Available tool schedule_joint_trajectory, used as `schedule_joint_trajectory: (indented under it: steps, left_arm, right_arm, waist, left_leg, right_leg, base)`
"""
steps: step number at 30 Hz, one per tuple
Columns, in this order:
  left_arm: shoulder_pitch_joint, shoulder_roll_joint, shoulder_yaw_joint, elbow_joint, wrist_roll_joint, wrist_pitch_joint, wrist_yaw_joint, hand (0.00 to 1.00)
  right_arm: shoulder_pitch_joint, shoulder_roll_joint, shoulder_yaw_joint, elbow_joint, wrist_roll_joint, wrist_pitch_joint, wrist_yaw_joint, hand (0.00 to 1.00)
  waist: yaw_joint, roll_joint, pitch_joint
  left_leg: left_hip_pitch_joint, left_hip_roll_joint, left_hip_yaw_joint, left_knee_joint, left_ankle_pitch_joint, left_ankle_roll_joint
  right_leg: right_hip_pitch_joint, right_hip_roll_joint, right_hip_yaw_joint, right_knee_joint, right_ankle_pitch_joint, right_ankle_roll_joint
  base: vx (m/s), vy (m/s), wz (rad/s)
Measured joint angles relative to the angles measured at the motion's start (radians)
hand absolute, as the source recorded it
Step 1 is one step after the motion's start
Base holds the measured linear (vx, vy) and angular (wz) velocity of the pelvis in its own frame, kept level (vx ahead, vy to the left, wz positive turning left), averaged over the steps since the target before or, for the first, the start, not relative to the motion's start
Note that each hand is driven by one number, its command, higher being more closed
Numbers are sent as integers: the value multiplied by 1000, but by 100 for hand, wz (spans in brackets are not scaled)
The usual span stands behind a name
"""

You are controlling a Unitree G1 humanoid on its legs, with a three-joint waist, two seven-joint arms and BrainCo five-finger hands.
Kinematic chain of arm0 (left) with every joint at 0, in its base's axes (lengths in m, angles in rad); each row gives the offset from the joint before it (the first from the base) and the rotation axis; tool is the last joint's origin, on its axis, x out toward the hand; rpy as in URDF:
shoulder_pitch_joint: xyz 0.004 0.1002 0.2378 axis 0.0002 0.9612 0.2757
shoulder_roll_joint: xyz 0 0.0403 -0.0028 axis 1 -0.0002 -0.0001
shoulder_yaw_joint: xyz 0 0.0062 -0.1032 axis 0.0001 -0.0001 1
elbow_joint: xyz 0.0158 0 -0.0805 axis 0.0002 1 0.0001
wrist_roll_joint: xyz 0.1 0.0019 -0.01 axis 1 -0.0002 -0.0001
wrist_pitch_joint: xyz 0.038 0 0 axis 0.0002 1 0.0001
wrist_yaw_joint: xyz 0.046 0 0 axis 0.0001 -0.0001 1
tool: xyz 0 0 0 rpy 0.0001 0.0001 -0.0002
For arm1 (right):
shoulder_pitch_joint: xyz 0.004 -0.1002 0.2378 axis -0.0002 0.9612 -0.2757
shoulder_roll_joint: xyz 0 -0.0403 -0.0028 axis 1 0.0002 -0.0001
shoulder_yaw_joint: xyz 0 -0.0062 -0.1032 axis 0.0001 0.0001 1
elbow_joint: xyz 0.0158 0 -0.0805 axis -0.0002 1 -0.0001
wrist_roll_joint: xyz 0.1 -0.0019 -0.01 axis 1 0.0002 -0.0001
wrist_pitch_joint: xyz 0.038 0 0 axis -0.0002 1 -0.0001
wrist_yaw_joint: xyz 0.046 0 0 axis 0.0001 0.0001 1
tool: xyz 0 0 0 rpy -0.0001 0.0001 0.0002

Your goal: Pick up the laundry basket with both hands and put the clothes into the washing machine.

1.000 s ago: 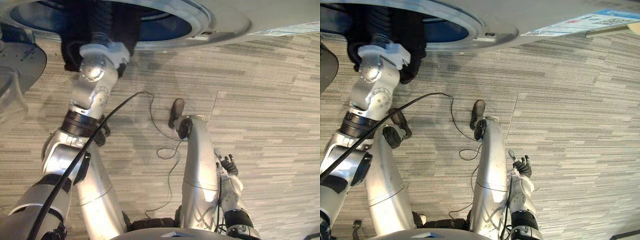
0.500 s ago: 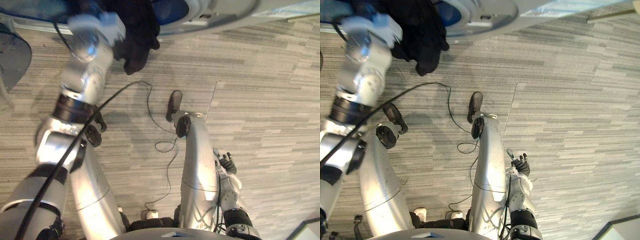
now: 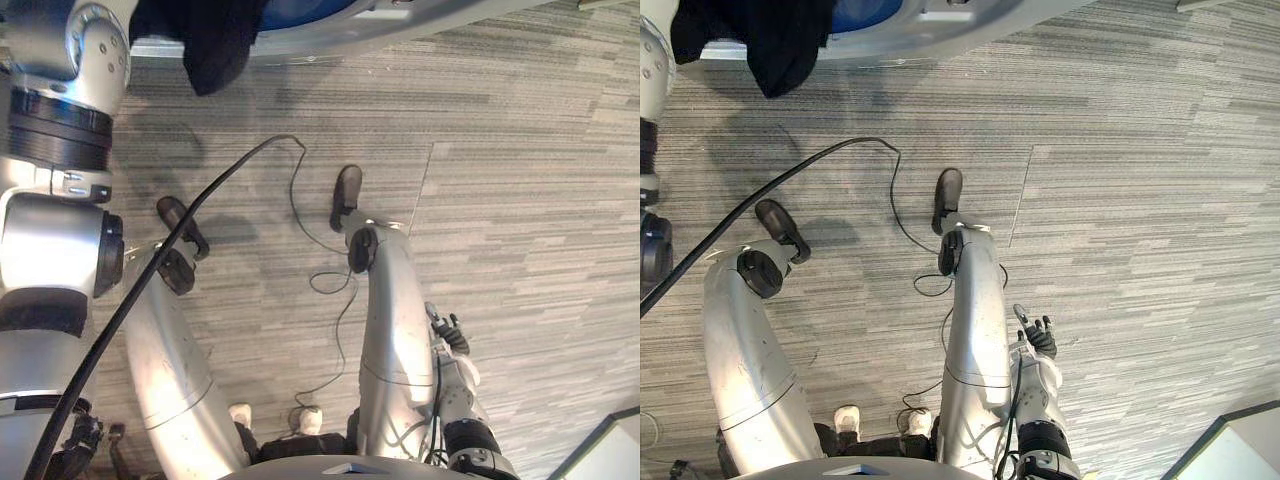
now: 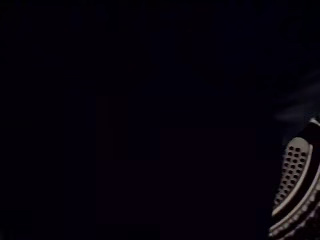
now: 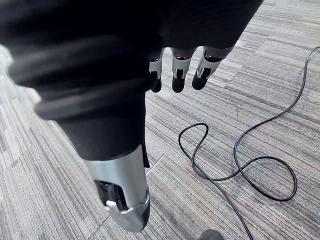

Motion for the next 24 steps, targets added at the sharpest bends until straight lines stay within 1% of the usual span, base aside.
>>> schedule_joint_trajectory:
  steps: [2, 5, 6, 8, 9, 14, 16, 19, 20, 21, 24]
  left_arm:
    - [-51, 11, -1, 3, -27, -8, 2, 100]
    - [-126, 42, 3, 4, -65, -43, 36, 100]
    - [-138, 63, 7, 3, -77, -64, 55, 100]
    - [-144, 104, 20, 1, -105, -84, 87, 100]
    - [-144, 121, 26, 1, -105, -96, 115, 100]
    - [-167, 134, 20, -2, -103, -103, 162, 100]
    - [-167, 138, 4, -2, -91, -103, 194, 100]
    - [-169, 138, -8, 15, -45, -103, 199, 100]
    - [-172, 140, -23, 25, -10, -101, 200, 0]
    - [-179, 140, -47, 39, 34, -94, 199, 0]
    - [-197, 141, -97, 85, 204, -39, 214, 0]
  right_arm:
    - [0, 1, -6, 0, 6, -3, 0, 0]
    - [0, 1, -35, 6, 19, -20, 0, 0]
    - [0, 2, -47, 12, 33, -24, -1, 0]
    - [0, 2, -65, 17, 42, -28, -2, 0]
    - [0, 2, -71, 18, 51, -38, -5, 0]
    - [0, 2, -121, 21, 81, -63, -6, 0]
    - [0, -1, -145, 22, 86, -70, -6, 0]
    - [1, -3, -145, 22, 88, -79, -6, 0]
    - [1, -3, -145, 23, 88, -81, -6, 0]
    - [1, -3, -145, 26, 89, -82, -6, 0]
    - [3, -3, -145, 31, 89, -89, -6, 0]
  waist:
    - [1, 0, 0]
    - [1, 0, 0]
    - [3, 1, 0]
    - [5, 1, 0]
    - [5, 1, 0]
    - [3, 4, 1]
    - [4, 4, 1]
    - [6, 4, 1]
    - [9, 4, 1]
    - [15, 4, 1]
    - [23, 4, 1]
  left_leg:
    - [-5, 0, 3, -2, 1, 4]
    - [-16, -1, 7, 2, 0, 11]
    - [-16, -2, 13, 3, 0, 12]
    - [-16, -2, 21, 5, -1, 14]
    - [-16, -3, 26, 6, 0, 16]
    - [-33, -7, 25, 20, 0, 18]
    - [-34, -9, 24, 21, 1, 18]
    - [-38, -9, 19, 23, 1, 18]
    - [-40, -9, 18, 23, 0, 19]
    - [-42, -10, 16, 23, 0, 19]
    - [-45, -13, 13, 22, 1, 19]
  right_leg:
    - [-1, 1, 0, -13, 9, 1]
    - [-8, 0, 4, -21, 19, 4]
    - [-11, -1, 9, -21, 21, 7]
    - [-18, -1, 18, -21, 24, 9]
    - [-22, -1, 22, -21, 26, 10]
    - [-41, -3, 27, -8, 28, 10]
    - [-43, -5, 27, -4, 28, 10]
    - [-43, -5, 25, -4, 28, 10]
    - [-43, -5, 24, -4, 28, 9]
    - [-43, -5, 23, -5, 29, 9]
    - [-42, -7, 20, -7, 29, 9]
  base:
    - [-40, 51, -6]
    - [-52, 64, -4]
    - [0, 0, 0]
    - [-46, 47, -1]
    - [-51, 50, 0]
    - [-43, 41, 0]
    - [-46, 41, 2]
    - [-39, 37, 0]
    - [-53, 50, 0]
    - [-54, 50, 0]
    - [-41, 40, 2]
